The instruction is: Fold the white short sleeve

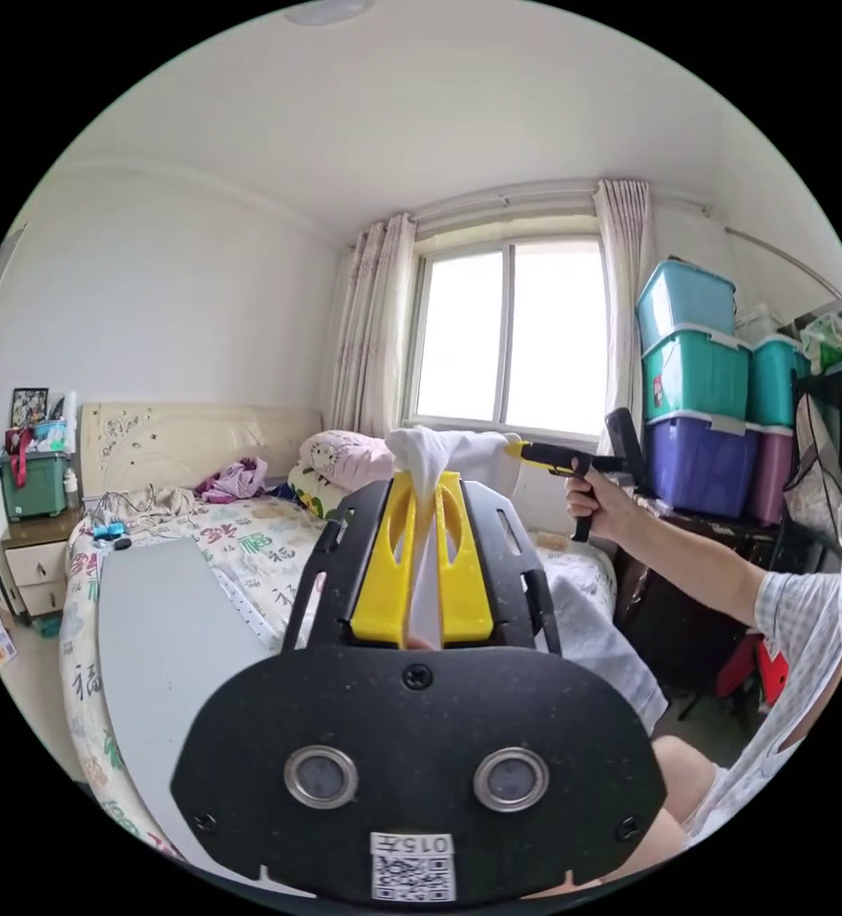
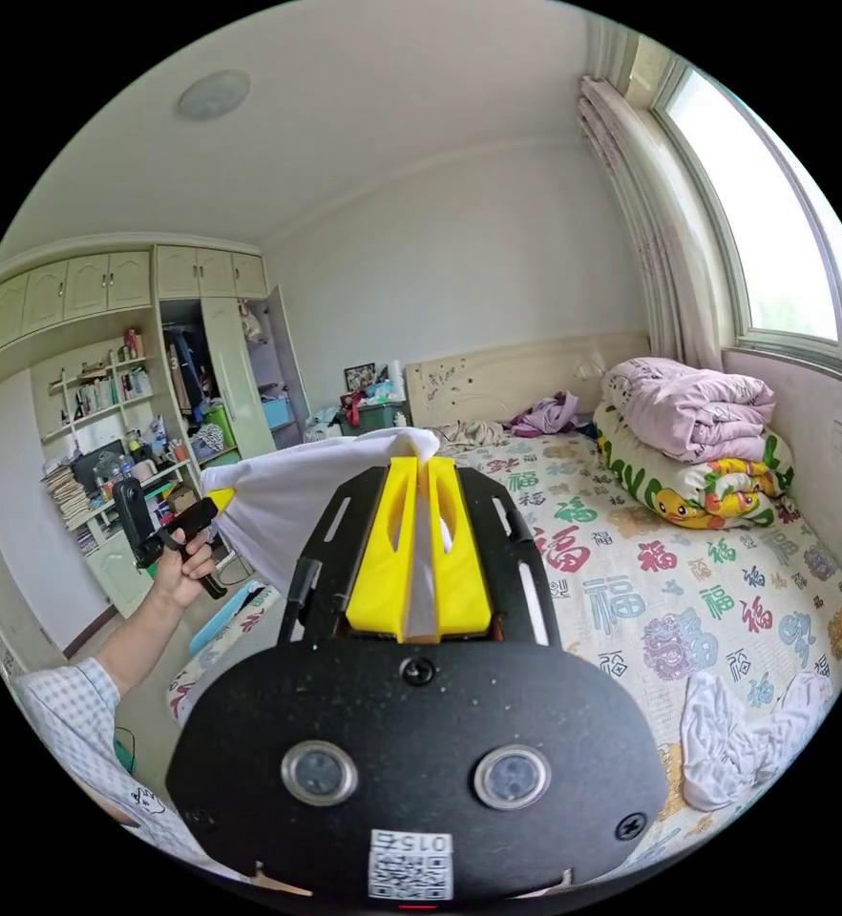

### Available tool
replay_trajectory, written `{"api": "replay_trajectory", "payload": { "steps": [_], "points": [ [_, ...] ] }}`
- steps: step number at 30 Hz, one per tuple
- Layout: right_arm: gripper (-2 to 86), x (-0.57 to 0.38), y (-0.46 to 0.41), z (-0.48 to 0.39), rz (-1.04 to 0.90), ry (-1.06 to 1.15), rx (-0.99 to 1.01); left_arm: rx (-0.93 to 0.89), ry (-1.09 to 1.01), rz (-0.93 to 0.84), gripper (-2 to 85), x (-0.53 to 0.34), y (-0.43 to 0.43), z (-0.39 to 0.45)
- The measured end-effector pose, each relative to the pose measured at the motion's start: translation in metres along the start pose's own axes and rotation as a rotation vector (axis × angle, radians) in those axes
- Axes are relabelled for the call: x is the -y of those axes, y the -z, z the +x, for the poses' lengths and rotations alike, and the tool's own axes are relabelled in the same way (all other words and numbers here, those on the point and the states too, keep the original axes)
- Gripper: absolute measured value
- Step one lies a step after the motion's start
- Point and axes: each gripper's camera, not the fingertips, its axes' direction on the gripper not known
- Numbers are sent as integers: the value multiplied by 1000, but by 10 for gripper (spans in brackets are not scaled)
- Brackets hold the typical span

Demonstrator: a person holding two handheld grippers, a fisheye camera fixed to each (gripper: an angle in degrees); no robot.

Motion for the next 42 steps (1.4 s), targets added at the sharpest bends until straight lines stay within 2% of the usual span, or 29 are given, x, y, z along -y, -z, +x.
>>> {"api": "replay_trajectory", "payload": {
  "steps": [7,12,14,16,17,22,24,26,27,29,33,35,36,39,42],
  "points": [
    [12,6,-102,36,-54,38,-114,-10,-36,-121,21,-55,-125,-73],
    [31,-8,-232,48,-105,116,-314,75,83,-167,35,-107,-221,-162],
    [60,-28,-292,66,-163,11,-406,180,142,-244,64,-151,-275,-205],
    [82,-43,-315,74,-166,-73,-461,269,260,-299,81,-184,-298,-233],
    [88,-51,-318,73,-150,-79,-426,266,312,-286,83,-203,-297,-243],
    [89,-64,-276,37,-143,-17,-122,153,280,-280,79,-240,-252,-228],
    [90,-66,-251,10,-196,24,-72,65,268,-281,75,-245,-231,-207],
    [95,-75,-232,-36,-365,137,-49,-60,269,-330,72,-251,-214,-172],
    [98,-80,-233,-48,-426,170,-47,-90,268,-338,72,-254,-211,-162],
    [129,-108,-250,-91,-692,297,-70,-182,256,-373,73,-270,-205,-122],
    [137,-155,-291,-116,-923,367,-249,-238,288,-414,73,-299,-205,-81],
    [96,-176,-308,-115,-1046,389,-345,-274,332,-425,73,-311,-203,-67],
    [80,-177,-306,-116,-1050,399,-351,-277,341,-429,73,-312,-202,-65],
    [44,-156,-249,-128,-898,373,-334,-290,351,-436,73,-311,-188,-59],
    [42,-137,-134,-131,-672,276,-235,-258,320,-437,78,-298,-172,-60]
  ]
}}
